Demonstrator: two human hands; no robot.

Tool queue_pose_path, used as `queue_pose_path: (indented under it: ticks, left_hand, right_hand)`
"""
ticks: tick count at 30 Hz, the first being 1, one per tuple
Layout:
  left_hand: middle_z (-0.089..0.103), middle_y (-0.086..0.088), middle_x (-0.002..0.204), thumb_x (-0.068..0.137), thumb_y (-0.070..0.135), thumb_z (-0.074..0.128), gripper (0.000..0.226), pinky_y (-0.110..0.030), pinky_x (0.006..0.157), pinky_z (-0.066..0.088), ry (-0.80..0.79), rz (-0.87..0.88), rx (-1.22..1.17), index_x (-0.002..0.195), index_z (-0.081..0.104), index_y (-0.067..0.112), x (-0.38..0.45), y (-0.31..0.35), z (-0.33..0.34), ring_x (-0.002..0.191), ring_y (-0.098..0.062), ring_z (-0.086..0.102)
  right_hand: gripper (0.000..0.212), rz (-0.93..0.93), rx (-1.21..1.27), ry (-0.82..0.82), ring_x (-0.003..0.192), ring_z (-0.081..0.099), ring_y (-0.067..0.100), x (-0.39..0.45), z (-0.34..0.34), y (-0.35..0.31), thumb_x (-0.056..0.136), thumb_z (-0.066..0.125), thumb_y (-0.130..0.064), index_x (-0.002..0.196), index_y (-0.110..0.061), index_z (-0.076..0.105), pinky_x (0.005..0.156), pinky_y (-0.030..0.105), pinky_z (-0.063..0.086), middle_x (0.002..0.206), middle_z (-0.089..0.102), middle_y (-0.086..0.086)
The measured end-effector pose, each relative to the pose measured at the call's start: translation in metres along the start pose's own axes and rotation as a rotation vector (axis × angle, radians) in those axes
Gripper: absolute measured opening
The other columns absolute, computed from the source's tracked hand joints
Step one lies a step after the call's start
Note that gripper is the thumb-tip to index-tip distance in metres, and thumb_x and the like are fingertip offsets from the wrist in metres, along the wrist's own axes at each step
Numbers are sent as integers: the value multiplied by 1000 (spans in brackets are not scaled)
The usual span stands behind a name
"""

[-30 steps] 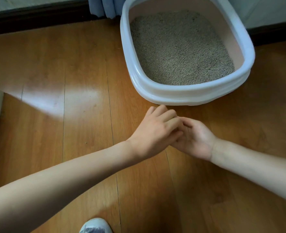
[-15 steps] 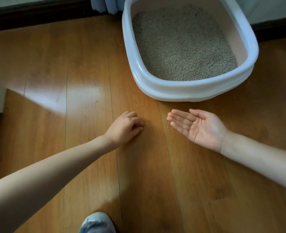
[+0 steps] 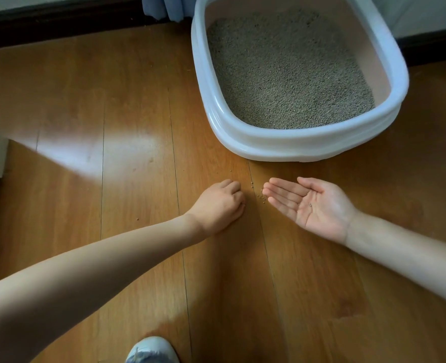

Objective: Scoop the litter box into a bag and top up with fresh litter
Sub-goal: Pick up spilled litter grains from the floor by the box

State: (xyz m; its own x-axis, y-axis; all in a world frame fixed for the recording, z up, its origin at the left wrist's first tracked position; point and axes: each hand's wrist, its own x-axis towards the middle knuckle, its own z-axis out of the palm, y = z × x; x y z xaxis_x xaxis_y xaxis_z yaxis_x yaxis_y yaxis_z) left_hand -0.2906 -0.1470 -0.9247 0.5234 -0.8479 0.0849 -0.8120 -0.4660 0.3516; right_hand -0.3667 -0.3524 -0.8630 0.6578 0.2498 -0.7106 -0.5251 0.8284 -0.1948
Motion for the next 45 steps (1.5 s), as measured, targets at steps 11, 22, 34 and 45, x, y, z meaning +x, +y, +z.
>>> queue_pose_path:
  ticks: [11, 22, 34, 45]
  left_hand:
    - [57, -2, 84, 90, 19, 60, 12, -31, 65, 48, 4, -222, -114, 88, 66, 9, -23, -23, -9, 78, -18, 52]
    - [58, -2, 76, 87, 22, 54, 22, -29, 58, 46, 19, 8, -97, 83, 71, 9, -17, -21, -2, 68, -22, 52]
    - [55, -7, 80, 91, 27, 42, 29, -38, 63, 49, 48, -50, -68, 82, 61, 7, 14, -17, 3, 73, -26, 54]
    - [55, -12, 73, 91, 20, 40, 33, -38, 51, 47, 70, 58, 66, 75, 62, 1, 38, -13, 14, 63, -29, 52]
  right_hand:
    - [44, 15, -1, 20, 100, 68, 37, 6, 1, 1, 86, 40, -17, 97, 14, 70, 81, 44, 58, 112, 66, 27]
    - [49, 13, -3, 28, 103, 67, 37, 7, -2, 0, 96, 32, -20, 100, 14, 68, 85, 44, 56, 115, 65, 27]
    - [48, 6, 12, 46, 104, 66, 37, 2, -6, -3, 96, 33, -20, 102, 13, 68, 85, 45, 56, 116, 65, 27]
    - [48, 1, 37, 53, 107, 65, 36, -3, -16, -7, 96, 35, -20, 103, 13, 69, 88, 44, 55, 118, 64, 26]
